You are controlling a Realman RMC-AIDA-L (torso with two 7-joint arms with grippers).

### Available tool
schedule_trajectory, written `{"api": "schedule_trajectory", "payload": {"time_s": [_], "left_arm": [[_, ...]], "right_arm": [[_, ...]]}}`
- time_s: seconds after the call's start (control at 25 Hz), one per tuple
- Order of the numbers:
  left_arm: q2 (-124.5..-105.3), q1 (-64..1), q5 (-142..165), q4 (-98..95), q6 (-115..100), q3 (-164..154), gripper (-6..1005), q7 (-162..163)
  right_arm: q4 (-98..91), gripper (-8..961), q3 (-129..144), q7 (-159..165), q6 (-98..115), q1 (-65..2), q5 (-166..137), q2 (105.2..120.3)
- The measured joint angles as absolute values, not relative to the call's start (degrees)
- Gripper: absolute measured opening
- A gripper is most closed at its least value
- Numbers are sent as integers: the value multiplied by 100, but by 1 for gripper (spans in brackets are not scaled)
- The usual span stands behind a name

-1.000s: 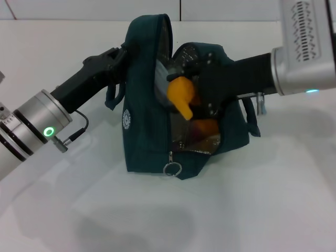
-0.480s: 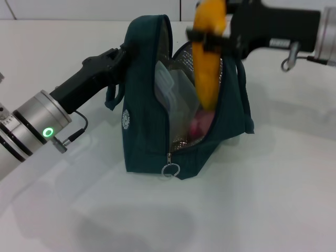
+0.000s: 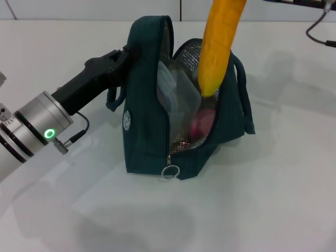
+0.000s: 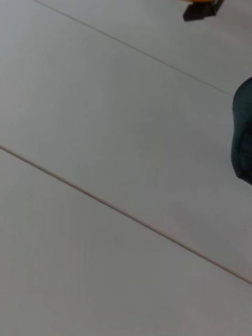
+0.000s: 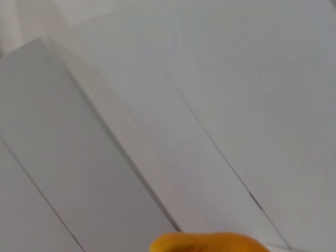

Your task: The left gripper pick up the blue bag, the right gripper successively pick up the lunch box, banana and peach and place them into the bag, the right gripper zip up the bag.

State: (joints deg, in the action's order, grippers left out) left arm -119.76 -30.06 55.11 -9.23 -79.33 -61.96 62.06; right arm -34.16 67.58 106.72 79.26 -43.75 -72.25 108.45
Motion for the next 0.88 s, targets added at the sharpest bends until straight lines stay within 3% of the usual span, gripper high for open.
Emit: {"api": "schedule_trajectory", "payload": {"time_s": [0.24, 0.52, 0.88], "left_arm": [[-11985, -3029, 5520, -923, -7935, -6205, 36, 6171], [-11985, -3048, 5532, -923, -7953, -6218, 36, 6100], [-11970, -3034, 5537, -928, -7975, -6223, 36, 6099]], "right_arm": [[-2947, 501, 6795, 11435, 8084, -4566, -7343, 10808], [-3130, 500, 6805, 11505, 7886, -4638, -8318, 11265], [-3474, 500, 6798, 11356, 7491, -4593, -9037, 11422]]}}
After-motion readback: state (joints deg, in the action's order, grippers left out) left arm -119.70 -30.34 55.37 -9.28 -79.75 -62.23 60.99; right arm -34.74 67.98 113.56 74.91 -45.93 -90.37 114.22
